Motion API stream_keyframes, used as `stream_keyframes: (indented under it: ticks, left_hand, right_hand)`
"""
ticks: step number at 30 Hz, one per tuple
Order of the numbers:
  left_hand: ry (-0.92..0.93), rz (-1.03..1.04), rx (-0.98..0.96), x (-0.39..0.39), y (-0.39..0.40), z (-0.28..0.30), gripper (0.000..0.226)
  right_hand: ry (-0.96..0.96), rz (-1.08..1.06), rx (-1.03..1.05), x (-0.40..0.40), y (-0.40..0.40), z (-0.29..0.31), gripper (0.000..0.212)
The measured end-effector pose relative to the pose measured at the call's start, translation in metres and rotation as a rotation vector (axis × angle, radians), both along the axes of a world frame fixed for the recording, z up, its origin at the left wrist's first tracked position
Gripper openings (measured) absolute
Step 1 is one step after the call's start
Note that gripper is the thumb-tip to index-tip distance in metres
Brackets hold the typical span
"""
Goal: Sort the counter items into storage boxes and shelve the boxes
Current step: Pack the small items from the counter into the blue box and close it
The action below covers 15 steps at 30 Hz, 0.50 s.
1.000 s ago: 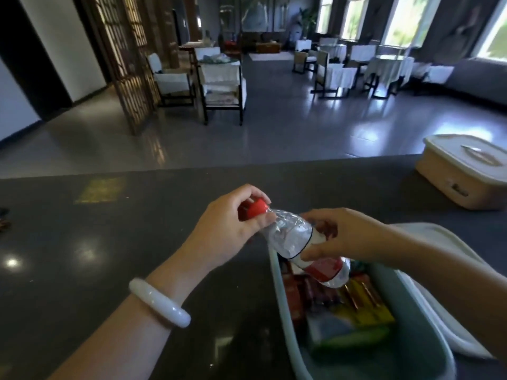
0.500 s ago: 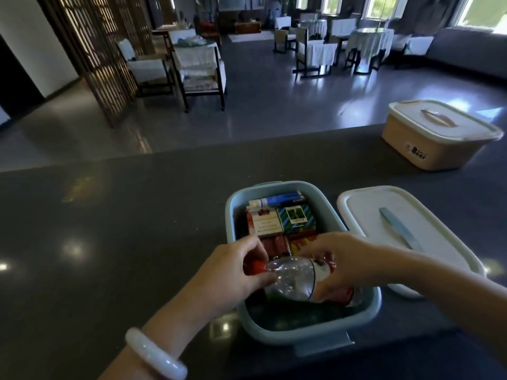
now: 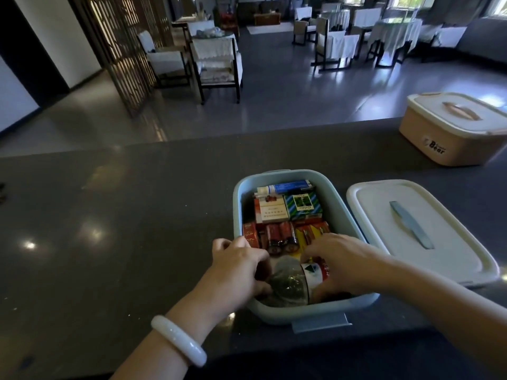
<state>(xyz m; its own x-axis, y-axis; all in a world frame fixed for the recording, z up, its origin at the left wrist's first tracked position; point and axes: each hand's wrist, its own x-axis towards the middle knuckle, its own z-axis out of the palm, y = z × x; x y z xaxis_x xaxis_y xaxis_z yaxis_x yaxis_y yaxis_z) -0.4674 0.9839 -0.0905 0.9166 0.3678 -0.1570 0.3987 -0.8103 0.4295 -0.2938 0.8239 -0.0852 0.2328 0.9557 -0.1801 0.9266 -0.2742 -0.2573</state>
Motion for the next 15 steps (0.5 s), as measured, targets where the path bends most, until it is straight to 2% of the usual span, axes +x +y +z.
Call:
stream_keyframes:
  ticks: [7, 15]
  left_hand:
    - [-0.078, 0.015, -0.060, -0.006, -0.001, -0.001, 0.024]
    - [-0.063, -0.012, -0.068, -0.006, 0.002, -0.007, 0.020]
  right_hand:
    - [-0.050, 0.000, -0.012, -0.004, -0.002, -0.004, 0.054]
    - [-0.021, 0.030, -0.018, 0.009, -0.015, -0.005, 0.053]
